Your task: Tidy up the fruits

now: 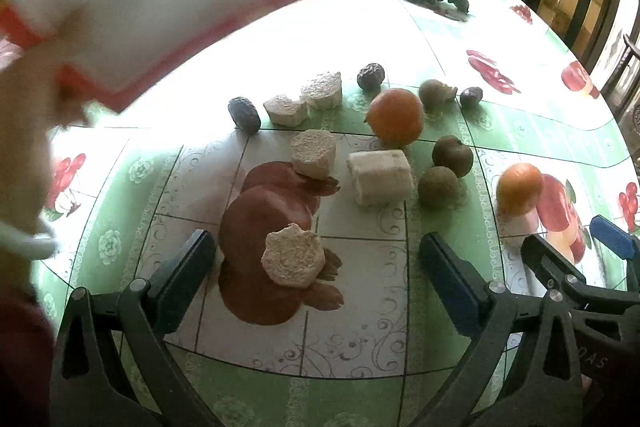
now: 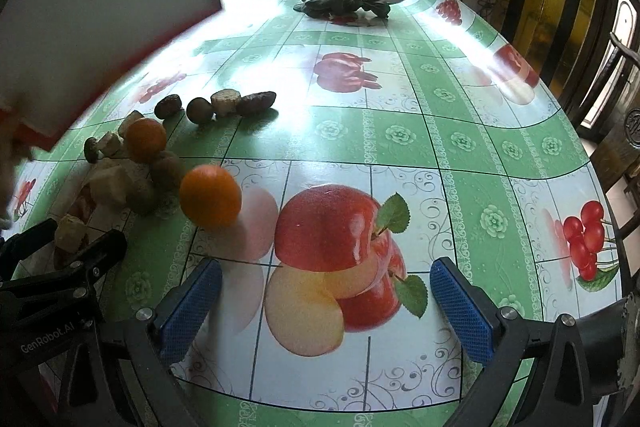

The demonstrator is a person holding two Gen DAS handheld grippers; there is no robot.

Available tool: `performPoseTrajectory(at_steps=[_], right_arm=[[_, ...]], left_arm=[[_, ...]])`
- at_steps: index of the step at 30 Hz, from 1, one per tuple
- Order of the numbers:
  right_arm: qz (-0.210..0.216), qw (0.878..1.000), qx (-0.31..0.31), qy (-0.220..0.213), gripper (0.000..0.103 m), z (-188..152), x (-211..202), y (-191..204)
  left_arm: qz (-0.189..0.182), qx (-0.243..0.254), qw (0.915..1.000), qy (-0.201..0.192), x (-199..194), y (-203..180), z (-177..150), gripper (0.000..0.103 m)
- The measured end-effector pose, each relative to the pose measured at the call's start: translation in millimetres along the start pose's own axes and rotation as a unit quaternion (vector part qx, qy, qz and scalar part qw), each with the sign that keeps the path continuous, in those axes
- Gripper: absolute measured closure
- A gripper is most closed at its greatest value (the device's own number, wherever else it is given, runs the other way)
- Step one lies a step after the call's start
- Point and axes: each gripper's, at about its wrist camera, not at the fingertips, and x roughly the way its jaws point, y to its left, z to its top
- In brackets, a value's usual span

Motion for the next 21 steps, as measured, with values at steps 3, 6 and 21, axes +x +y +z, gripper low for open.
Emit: performPoseTrajectory(at_steps=[3,6,21], right_arm=[[0.0,1.0,0.0,0.0,0.0,0.3,0.1,-0.5],[0.0,1.0,0.0,0.0,0.0,0.4,0.1,-0.6],[0.0,1.0,0.0,0.0,0.0,1.0,0.1,-1.8]], left_arm=[[0.0,0.0,1.0,0.0,-3.5,0.5,-0.4,0.0],[0.0,0.0,1.0,0.0,-3.5,0.5,-0.4,0.0],[0.0,0.0,1.0,-0.001,-4.1,0.2,-1.3,0.0]])
